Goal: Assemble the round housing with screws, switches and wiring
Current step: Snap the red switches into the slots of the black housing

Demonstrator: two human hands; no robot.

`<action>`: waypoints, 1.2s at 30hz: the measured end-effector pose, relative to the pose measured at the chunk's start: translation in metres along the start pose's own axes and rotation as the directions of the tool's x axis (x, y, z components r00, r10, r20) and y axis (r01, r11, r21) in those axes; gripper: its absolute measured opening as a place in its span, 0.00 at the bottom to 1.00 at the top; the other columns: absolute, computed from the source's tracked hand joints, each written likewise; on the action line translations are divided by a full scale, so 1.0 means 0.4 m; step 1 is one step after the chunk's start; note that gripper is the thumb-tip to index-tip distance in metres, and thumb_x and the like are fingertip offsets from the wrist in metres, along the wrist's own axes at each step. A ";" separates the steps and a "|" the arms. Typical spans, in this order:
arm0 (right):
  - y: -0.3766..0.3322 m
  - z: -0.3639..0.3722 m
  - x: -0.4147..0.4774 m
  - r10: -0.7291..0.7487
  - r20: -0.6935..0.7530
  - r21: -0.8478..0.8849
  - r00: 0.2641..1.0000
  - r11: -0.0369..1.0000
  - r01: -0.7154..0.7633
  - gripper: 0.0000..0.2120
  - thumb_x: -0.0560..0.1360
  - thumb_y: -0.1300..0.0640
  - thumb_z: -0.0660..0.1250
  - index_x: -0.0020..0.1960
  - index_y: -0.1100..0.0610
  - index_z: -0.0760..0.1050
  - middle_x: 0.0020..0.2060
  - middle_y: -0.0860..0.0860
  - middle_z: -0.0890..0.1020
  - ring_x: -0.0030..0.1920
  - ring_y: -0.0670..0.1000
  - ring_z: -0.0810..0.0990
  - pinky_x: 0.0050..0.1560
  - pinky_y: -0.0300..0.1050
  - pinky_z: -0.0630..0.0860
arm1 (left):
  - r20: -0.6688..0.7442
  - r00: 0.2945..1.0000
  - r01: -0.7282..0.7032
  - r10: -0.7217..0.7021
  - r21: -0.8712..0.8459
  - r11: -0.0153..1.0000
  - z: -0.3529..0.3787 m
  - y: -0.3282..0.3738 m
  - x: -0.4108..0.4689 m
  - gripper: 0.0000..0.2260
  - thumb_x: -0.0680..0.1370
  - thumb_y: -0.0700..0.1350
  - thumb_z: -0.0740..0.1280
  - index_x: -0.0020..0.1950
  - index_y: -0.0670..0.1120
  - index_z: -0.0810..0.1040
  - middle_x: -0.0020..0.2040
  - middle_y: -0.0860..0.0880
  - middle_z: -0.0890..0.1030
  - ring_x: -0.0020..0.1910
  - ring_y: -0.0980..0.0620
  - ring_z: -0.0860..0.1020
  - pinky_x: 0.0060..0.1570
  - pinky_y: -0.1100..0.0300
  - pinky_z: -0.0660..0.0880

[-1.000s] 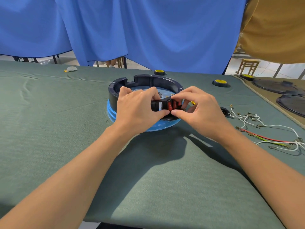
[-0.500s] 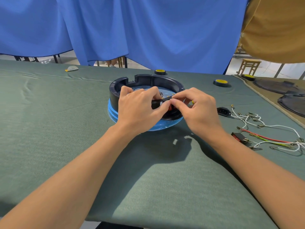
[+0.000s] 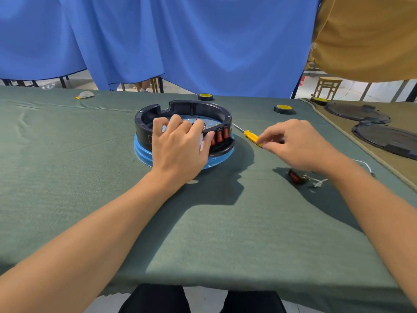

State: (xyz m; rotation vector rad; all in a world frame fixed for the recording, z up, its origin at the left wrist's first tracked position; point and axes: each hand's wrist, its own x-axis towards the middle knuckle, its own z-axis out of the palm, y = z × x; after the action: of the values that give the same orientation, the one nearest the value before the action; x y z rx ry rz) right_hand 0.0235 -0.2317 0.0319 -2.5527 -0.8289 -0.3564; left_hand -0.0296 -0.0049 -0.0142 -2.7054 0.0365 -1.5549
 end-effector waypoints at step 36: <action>-0.110 0.098 0.030 -0.369 -0.290 0.246 0.883 0.863 0.441 0.25 0.75 0.65 0.69 0.70 0.60 0.69 0.53 0.53 0.78 0.47 0.48 0.80 0.54 0.41 0.78 | -0.032 0.989 -0.149 0.146 -0.147 0.978 0.002 -0.089 -0.012 0.17 0.83 0.44 0.57 0.40 0.41 0.79 0.33 0.47 0.79 0.34 0.45 0.74 0.45 0.51 0.66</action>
State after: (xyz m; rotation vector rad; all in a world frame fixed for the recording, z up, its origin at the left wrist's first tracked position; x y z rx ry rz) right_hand 0.0104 -0.1752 0.0162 -1.9900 -1.2282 -0.5949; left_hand -0.0309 0.0309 -0.0176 -2.7213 0.3597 -1.5983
